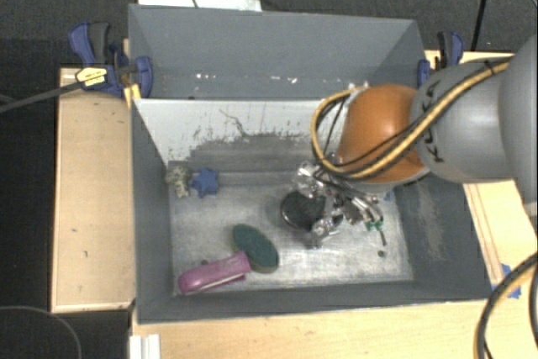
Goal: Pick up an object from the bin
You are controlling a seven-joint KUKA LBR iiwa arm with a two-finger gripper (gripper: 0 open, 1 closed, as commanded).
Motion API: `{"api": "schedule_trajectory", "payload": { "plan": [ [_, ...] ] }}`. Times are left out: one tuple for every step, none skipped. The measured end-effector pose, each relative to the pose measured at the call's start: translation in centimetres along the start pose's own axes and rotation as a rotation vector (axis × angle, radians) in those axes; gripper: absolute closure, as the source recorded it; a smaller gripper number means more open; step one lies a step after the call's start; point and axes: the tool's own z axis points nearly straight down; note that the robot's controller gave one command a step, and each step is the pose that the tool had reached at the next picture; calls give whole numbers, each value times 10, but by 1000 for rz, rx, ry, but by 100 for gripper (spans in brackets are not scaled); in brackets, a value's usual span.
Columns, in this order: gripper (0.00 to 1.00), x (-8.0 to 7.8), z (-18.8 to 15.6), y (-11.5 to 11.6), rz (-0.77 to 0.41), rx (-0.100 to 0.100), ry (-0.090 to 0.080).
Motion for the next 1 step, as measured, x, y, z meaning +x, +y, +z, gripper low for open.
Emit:
{"api": "schedule_trajectory", "payload": {
  "plan": [
    [100, -1, -145, 15, -57, 2, -6]
  ]
}}
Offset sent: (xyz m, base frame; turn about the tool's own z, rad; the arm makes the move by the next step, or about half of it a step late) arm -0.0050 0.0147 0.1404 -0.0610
